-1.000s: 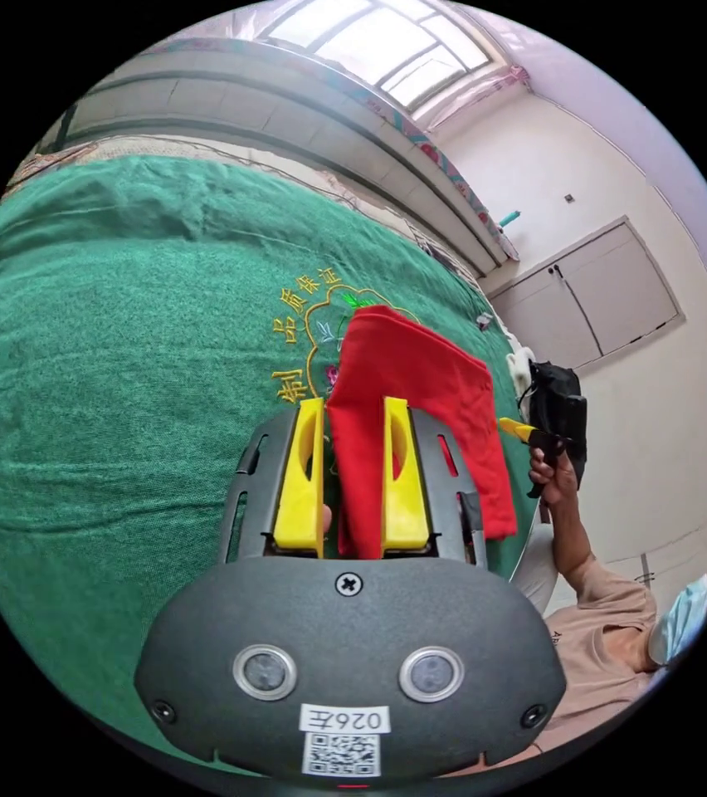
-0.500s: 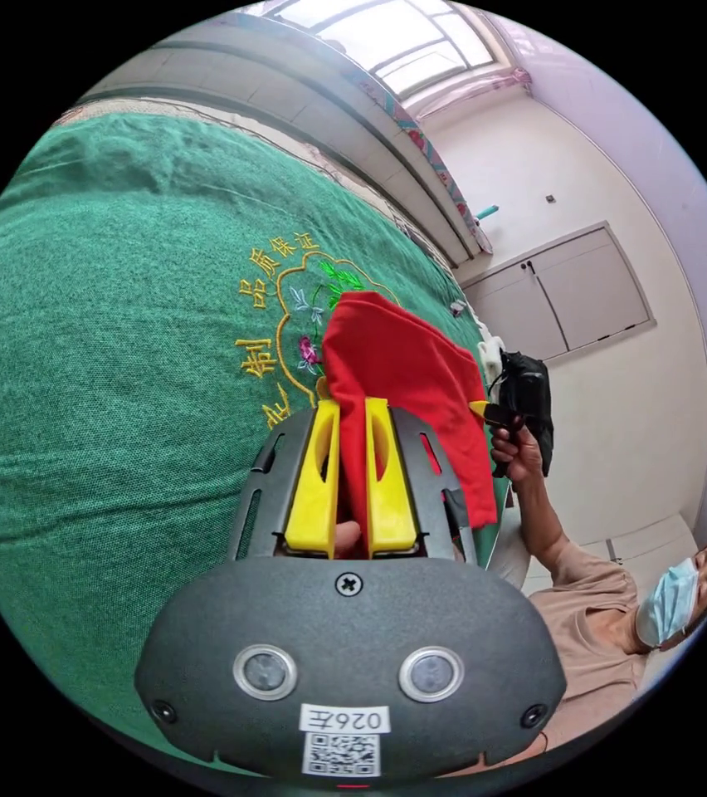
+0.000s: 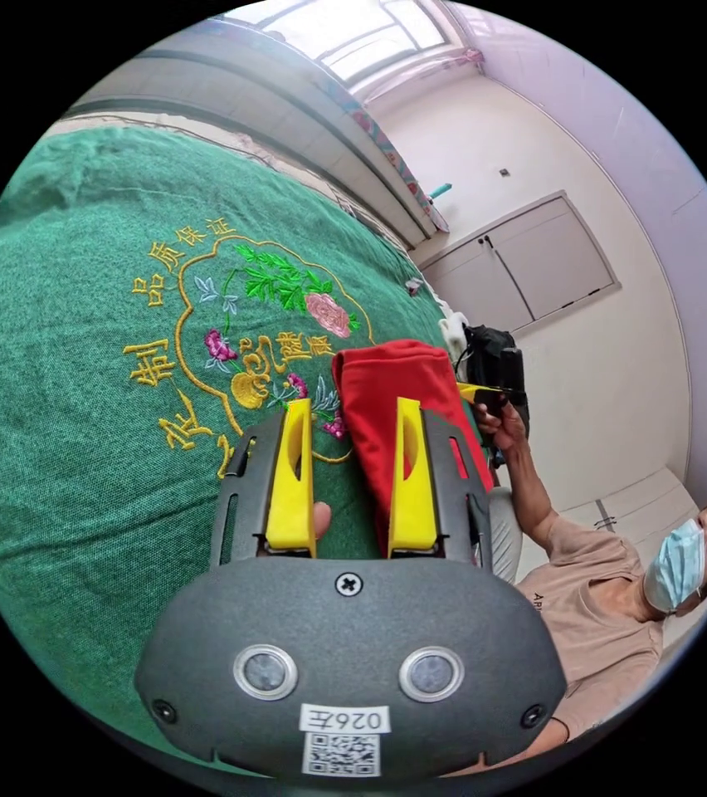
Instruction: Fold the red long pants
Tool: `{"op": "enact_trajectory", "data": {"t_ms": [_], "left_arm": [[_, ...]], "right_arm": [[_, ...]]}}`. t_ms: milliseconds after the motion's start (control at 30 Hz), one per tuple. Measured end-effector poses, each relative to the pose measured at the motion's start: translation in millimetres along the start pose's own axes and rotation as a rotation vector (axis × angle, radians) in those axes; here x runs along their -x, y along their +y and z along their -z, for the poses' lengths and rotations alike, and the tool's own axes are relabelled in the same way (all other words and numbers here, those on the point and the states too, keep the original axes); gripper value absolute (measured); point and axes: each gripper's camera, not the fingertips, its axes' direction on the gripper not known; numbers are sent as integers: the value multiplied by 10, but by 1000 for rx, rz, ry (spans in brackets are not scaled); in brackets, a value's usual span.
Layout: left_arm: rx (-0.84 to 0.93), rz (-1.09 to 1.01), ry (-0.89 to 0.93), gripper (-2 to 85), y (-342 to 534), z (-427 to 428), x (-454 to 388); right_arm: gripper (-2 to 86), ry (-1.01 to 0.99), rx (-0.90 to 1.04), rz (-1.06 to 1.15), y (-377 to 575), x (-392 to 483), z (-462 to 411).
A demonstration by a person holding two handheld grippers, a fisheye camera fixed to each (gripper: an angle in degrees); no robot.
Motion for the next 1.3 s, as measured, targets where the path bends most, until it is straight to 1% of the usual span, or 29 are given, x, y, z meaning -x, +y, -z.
{"op": "enact_trajectory", "data": {"t_ms": [100, 167, 267, 333, 400, 467, 533, 667, 733, 800, 933, 1033, 1100, 1133, 1200, 1233, 1300], "left_arm": [[-28, -46, 28, 143, 23, -205, -48], [-10, -65, 68, 143, 28, -393, -85], [-5, -80, 53, 136, 68, -537, -129], [2, -64, 76, 117, 113, -607, -95], [29, -36, 162, 75, 176, -732, -20], [25, -26, 185, 63, 239, -790, -2], [19, -49, 161, 59, 300, -843, -63], [-5, -170, 63, 54, 455, -923, -362], [-42, -201, 59, 53, 554, -914, -489], [-119, -238, 74, 51, 743, -859, -663], [-214, -261, 79, 49, 1056, -771, -950], [-296, -362, -52, 48, 1288, -735, -1469], [-331, -438, -131, 48, 1356, -884, -1960], [-327, -460, -142, 48, 1343, -948, -2092], [-294, -577, -171, 48, 1236, -1301, -2682], [-285, -609, -173, 48, 1201, -1411, -2837], [-246, -738, -160, 48, 1021, -1927, -3469]], "right_arm": [[90, -43, -19, -20, 45, -103, -122], [88, -95, -32, -21, 82, -166, -178], [76, -158, -74, -31, 196, -267, -299], [64, -155, -87, -34, 284, -300, -341], [41, -137, -95, -21, 407, -307, -381], [28, -132, -115, -5, 505, -273, -390], [21, -86, -129, 36, 601, -147, -387], [8, 164, -154, 221, 880, 453, -395], [5, 260, -180, 289, 1054, 736, -415], [3, 352, -231, 349, 1314, 1076, -437], [2, 429, -299, 408, 1695, 1472, -470], [2, 435, -333, 422, 1971, 1687, -463], [2, 434, -394, 418, 2266, 1794, -368], [2, 433, -416, 415, 2361, 1808, -326], [2, 459, -516, 395, 2791, 1811, -93], [2, 471, -543, 387, 2902, 1799, -18], [1, 502, -670, 328, 3349, 1696, 348]]}}
